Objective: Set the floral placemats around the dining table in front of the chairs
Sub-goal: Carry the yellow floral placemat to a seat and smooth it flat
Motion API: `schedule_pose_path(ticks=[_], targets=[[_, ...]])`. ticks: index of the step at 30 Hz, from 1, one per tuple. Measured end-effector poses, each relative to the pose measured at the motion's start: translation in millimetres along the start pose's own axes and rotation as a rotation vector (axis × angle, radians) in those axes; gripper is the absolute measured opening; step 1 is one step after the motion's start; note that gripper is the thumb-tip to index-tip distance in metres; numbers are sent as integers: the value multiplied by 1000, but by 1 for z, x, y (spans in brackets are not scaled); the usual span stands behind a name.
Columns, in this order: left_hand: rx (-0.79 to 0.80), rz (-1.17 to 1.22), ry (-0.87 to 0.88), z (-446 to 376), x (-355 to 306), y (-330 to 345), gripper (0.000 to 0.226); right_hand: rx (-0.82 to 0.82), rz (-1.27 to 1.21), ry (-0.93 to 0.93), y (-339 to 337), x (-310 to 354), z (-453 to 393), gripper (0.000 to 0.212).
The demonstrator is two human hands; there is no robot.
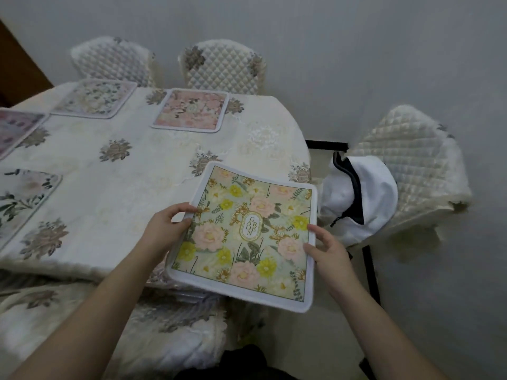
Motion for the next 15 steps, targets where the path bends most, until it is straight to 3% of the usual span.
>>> schedule_pose_path(ticks=[7,15], targets=[[-108,37,-52,-35,10,-27,34,118,71,19,44,14,-67,38],[-265,21,-194,-67,28,-54,28,205,194,-70,102,10,-106,38]])
Point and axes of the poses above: each hand's wrist, its own z-axis away from the middle knuckle, its own y-axis out of the palm, x = y × z, the point moved 3 cm from there along -z, towards the middle knuckle, and after that the axes turned 8 degrees about -y, right-handed, at the moved point
